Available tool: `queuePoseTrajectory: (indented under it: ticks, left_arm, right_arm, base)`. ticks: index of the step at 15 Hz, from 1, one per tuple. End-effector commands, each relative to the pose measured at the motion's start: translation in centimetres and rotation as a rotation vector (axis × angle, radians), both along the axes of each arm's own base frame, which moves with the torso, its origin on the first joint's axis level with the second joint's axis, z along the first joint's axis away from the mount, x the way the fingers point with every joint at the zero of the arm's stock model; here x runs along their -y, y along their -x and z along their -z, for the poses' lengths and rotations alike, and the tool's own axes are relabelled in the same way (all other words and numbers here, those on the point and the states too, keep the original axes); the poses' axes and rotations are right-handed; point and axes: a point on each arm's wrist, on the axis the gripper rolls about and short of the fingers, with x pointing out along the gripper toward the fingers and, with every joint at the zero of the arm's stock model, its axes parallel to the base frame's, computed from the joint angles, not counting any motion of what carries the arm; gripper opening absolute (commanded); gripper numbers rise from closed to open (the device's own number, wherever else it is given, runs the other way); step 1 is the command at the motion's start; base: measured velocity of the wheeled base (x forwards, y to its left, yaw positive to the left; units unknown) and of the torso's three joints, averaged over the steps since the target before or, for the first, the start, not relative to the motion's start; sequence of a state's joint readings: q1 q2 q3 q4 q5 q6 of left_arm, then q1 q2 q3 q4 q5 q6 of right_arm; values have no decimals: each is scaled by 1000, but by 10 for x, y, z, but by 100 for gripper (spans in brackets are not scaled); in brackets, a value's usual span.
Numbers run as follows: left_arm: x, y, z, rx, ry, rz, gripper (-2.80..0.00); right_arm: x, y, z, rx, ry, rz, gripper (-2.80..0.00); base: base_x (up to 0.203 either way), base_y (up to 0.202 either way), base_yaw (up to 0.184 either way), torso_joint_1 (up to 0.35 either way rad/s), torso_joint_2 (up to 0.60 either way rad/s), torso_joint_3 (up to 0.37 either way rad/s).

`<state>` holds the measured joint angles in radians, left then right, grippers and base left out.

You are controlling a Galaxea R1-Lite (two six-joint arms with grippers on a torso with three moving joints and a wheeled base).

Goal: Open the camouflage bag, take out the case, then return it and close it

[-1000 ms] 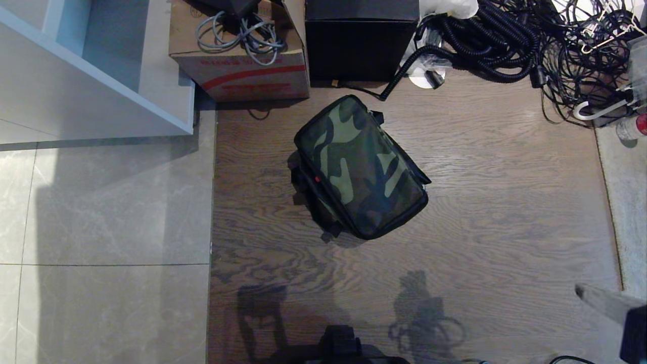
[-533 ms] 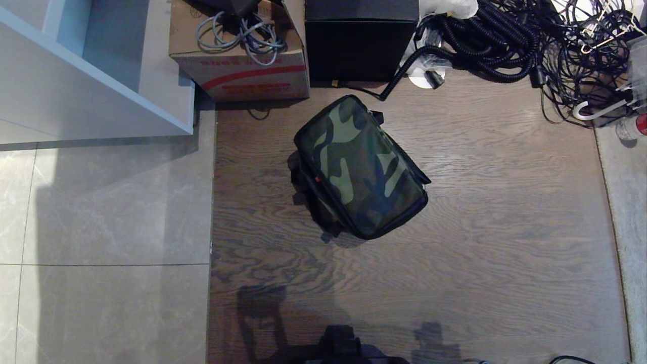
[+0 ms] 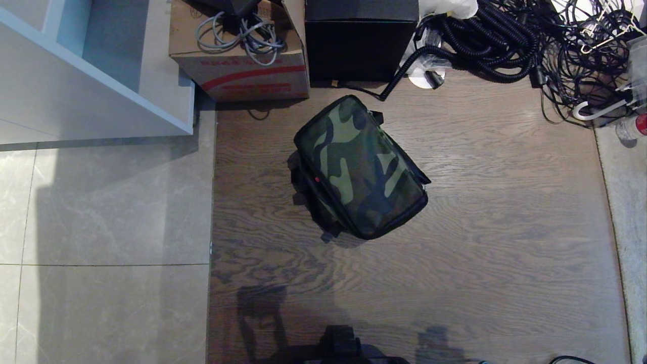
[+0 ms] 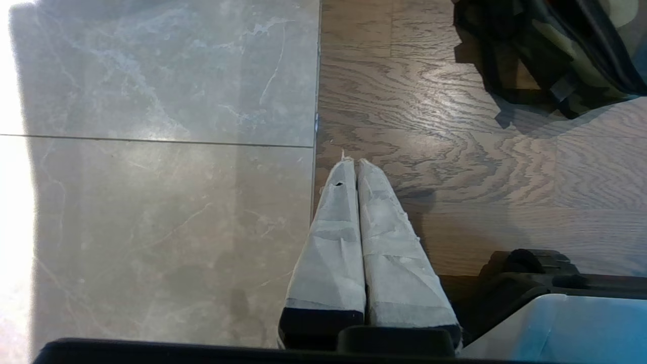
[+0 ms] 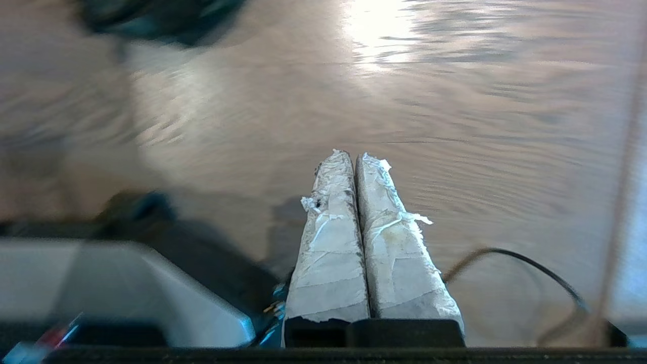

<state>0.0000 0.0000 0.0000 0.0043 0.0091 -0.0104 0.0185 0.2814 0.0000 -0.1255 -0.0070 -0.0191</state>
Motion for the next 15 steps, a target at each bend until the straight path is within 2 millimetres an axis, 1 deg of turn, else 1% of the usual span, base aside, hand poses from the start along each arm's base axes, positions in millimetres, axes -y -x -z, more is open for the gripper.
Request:
queuePoseTrajectory:
  ticks: [1, 5, 15]
  left_arm:
    - [0, 0, 0, 0, 0, 0, -280]
    - [0, 0, 0, 0, 0, 0, -280]
    - [0, 0, 0, 0, 0, 0, -280]
  right_arm:
    - [0, 2, 12, -10, 2, 52, -280]
    - [0, 21, 14, 230, 14, 15, -280]
    - [0, 22, 15, 233, 30, 7, -280]
  base:
    - [0, 0, 0, 0, 0, 0]
    - [0, 0, 0, 0, 0, 0]
    - [0, 0, 0, 0, 0, 0]
